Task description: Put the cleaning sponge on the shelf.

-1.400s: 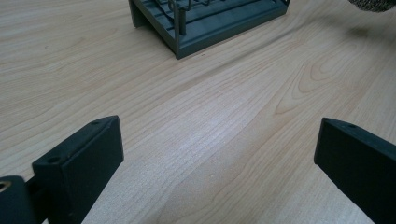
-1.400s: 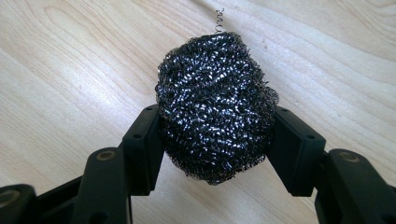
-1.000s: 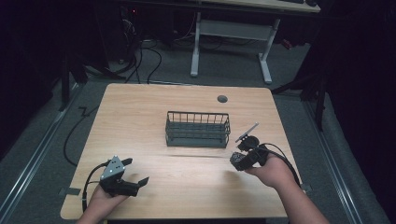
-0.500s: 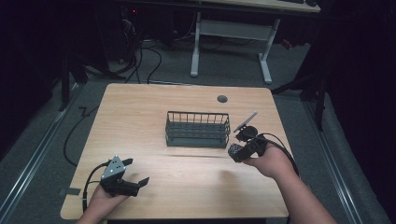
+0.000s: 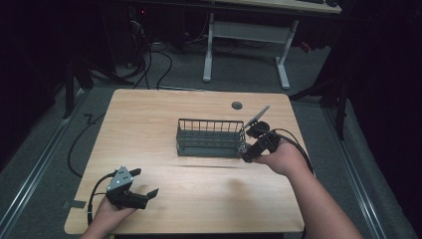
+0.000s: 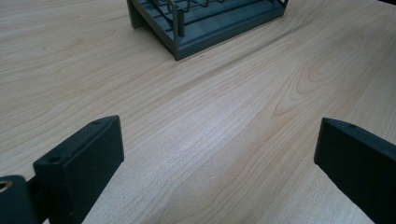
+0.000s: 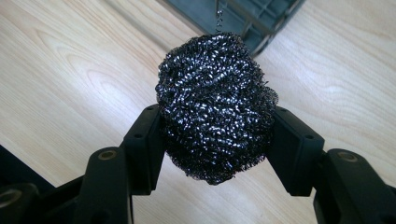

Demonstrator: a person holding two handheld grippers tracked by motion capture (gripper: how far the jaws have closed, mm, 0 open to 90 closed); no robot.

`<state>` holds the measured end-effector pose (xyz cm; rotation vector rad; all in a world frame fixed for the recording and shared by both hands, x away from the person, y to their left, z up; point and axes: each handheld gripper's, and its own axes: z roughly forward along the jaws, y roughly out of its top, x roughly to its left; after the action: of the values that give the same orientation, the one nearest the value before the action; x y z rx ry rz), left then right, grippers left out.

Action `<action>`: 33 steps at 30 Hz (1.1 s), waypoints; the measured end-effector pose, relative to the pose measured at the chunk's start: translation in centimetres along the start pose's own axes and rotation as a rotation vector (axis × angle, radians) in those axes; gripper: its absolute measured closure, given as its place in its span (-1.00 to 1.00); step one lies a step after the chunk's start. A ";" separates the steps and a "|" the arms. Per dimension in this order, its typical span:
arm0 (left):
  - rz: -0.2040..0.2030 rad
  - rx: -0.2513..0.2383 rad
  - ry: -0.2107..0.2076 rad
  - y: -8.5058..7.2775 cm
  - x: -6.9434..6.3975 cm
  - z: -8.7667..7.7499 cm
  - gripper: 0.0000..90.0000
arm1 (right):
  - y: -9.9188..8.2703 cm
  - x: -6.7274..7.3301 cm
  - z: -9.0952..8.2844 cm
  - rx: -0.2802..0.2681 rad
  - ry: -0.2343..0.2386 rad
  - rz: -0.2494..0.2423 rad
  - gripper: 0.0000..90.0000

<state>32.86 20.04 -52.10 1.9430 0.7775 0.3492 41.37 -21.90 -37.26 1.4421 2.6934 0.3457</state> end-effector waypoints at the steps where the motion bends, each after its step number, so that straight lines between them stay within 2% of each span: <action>1: -0.001 -0.002 0.000 0.0 0.0 0.0 -0.95 | 0.0 0.0 0.0 0.000 0.000 0.000 -0.06; 9: 0.001 0.000 -0.005 0.0 -0.1 0.0 -0.95 | 2.2 0.1 -0.2 0.004 0.005 -0.009 -0.06; 25: 0.008 0.002 0.002 0.0 0.0 0.1 -0.95 | 7.1 0.2 0.9 -0.006 0.004 -0.017 -0.06; 26: 0.010 0.004 0.003 0.0 0.0 0.1 -0.95 | 7.5 0.1 1.1 -0.003 0.007 0.000 -0.06; 33: 0.010 0.001 -0.002 0.0 0.0 0.1 -0.95 | 8.9 -0.5 1.9 0.007 -0.002 0.009 -0.06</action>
<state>32.93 19.94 -52.14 1.9487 0.7673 0.3533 49.22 -17.25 -37.09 1.4559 2.6897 0.3357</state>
